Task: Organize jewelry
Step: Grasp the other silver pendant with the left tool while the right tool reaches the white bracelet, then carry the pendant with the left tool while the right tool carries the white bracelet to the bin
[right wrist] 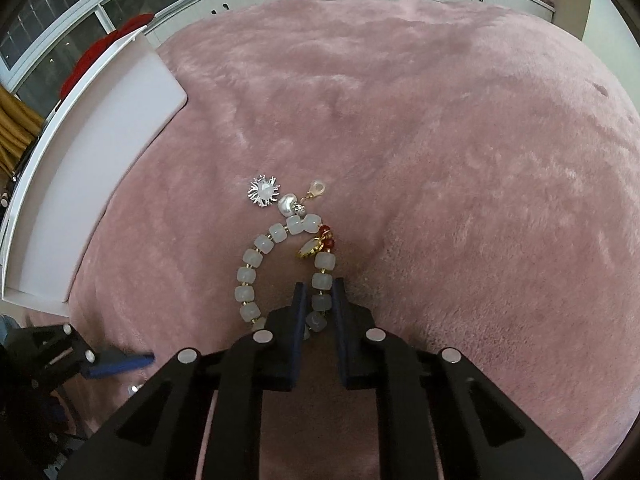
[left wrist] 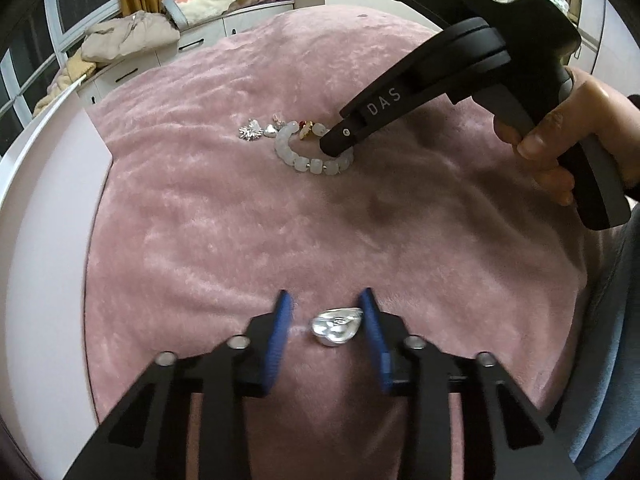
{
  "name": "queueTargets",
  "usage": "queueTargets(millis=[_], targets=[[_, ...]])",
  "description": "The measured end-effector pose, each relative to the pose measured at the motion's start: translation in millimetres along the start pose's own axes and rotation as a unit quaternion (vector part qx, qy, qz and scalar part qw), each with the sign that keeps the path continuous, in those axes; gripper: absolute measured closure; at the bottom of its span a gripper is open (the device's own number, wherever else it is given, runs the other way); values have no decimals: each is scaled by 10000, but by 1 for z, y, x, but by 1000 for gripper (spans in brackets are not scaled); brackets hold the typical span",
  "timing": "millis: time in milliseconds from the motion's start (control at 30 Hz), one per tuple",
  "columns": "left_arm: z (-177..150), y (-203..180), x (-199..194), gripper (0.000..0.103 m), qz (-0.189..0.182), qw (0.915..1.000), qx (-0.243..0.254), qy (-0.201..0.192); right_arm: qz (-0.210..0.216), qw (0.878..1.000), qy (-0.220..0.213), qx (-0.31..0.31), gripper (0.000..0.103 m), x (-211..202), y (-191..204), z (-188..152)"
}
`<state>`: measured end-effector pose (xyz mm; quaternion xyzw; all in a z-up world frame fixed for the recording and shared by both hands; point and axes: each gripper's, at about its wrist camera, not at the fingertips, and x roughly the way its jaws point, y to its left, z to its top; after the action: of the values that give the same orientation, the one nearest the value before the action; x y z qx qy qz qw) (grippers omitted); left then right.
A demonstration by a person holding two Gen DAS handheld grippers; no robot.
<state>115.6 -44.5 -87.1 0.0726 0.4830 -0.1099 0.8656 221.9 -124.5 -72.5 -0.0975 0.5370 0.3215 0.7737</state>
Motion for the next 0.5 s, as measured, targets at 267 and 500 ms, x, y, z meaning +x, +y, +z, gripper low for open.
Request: queueTargets(millis=[267,500], targets=[[0,6,-8,75,-127,9997,-180,-87,156,9997,-107,154,92,-10,-6,-6],[1,17,-17,75,-278,9982,-513,-147,324,9988,-302,217,92,-30,-1,-5]])
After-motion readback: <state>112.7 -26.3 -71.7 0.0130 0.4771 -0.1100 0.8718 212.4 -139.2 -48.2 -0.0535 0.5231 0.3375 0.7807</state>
